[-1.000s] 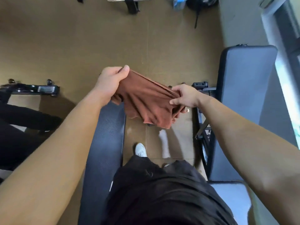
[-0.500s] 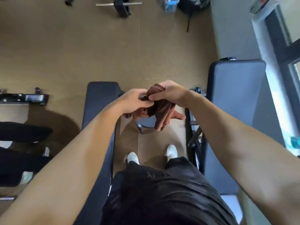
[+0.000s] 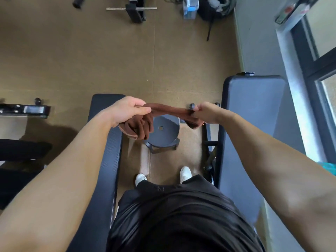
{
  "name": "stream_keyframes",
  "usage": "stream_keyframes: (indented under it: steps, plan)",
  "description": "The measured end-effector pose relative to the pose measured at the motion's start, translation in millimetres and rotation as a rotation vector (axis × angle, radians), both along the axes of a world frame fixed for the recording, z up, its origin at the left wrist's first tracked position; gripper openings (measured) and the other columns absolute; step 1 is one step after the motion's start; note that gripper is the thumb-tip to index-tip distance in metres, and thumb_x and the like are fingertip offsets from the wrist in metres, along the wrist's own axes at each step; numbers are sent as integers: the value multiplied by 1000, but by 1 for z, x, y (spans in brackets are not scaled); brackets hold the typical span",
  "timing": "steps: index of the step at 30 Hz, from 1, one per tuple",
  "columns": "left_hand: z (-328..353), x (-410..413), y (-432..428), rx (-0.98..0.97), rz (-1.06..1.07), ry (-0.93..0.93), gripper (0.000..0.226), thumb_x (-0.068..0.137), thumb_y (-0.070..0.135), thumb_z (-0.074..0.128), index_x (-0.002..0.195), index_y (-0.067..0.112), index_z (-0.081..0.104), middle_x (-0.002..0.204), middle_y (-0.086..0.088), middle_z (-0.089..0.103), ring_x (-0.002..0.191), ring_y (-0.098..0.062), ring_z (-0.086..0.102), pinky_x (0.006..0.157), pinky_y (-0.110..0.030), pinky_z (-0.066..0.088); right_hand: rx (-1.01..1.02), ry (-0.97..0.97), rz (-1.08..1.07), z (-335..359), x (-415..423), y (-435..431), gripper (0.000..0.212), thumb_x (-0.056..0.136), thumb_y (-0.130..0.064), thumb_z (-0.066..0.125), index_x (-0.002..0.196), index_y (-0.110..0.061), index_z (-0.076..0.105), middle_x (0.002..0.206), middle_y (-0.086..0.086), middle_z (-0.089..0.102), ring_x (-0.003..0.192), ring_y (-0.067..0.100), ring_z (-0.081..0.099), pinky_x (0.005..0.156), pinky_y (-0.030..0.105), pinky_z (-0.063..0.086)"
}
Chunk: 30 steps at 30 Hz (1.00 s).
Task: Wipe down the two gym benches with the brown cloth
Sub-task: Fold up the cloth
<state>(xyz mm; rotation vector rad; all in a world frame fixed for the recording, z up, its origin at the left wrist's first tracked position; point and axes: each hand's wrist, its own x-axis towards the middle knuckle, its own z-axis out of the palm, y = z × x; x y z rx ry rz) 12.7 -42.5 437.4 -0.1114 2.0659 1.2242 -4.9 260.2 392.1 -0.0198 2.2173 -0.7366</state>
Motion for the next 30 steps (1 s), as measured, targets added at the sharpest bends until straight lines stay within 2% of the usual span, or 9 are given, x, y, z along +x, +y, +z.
stream_keyframes:
  steps: [3, 7, 10, 13, 16, 21, 25, 28, 30]
  plan:
    - [-12, -3, -11, -111, 248, 69, 13, 84, 26, 78, 95, 19, 76, 97, -4, 75, 88, -17, 69, 85, -32, 53, 101, 130, -86, 2, -1, -2, 41, 99, -42, 53, 70, -14, 49, 66, 5, 50, 63, 20, 48, 60, 32, 35]
    - [-21, 1, -22, -291, 455, 3, 44, 77, 18, 84, 118, 16, 68, 109, -4, 67, 95, -20, 65, 84, -29, 53, 13, 121, -306, 10, 4, -13, 50, 96, -52, 55, 63, -16, 42, 59, 5, 46, 53, 18, 45, 56, 32, 33]
    - [-22, 13, -4, -15, 535, -149, 36, 85, 2, 72, 120, 7, 66, 104, -12, 69, 78, -18, 67, 58, -23, 55, -270, -72, -441, 12, 10, -39, 32, 91, -39, 69, 80, -12, 57, 71, 12, 58, 65, 24, 58, 56, 30, 41]
    - [-22, 22, 23, 252, 650, -228, 26, 90, -4, 63, 115, -3, 68, 100, -19, 69, 78, -22, 69, 57, -25, 57, -506, -242, -517, 21, 15, -64, 12, 95, -16, 64, 91, -8, 58, 77, 12, 59, 64, 23, 65, 56, 30, 46]
    - [-22, 29, 47, 388, 670, -301, 22, 91, -2, 60, 110, 2, 71, 92, -13, 70, 72, -16, 68, 52, -20, 52, -564, -235, -542, 27, 19, -86, 3, 92, 3, 60, 91, 0, 62, 77, 15, 60, 67, 23, 63, 58, 30, 52]
    - [-22, 35, 64, 369, 813, -304, 20, 89, -12, 56, 94, 1, 70, 89, -13, 66, 77, -17, 62, 52, -15, 53, -377, -158, -600, 24, 21, -100, 7, 82, 6, 73, 79, 1, 70, 90, 17, 71, 90, 31, 68, 94, 46, 56]
    - [-20, 39, 65, 317, 875, -287, 36, 87, -18, 54, 118, -2, 64, 103, -20, 60, 84, -26, 64, 51, -21, 56, -176, -14, -469, 33, 28, -100, 18, 84, -11, 77, 71, -14, 64, 100, 14, 73, 97, 26, 70, 93, 40, 56]
    - [-17, 40, 66, 284, 884, -272, 42, 87, -20, 51, 122, 1, 61, 114, -24, 57, 86, -30, 64, 51, -22, 56, -250, 0, -558, 31, 31, -102, 13, 84, -6, 75, 90, -13, 65, 103, 13, 72, 98, 28, 71, 93, 42, 57]
    - [-16, 40, 65, 295, 913, -267, 44, 86, -21, 50, 123, 0, 59, 120, -28, 54, 89, -34, 64, 52, -25, 58, -371, -54, -645, 31, 32, -102, 29, 84, 3, 70, 112, -2, 61, 106, 22, 69, 93, 31, 69, 94, 47, 56]
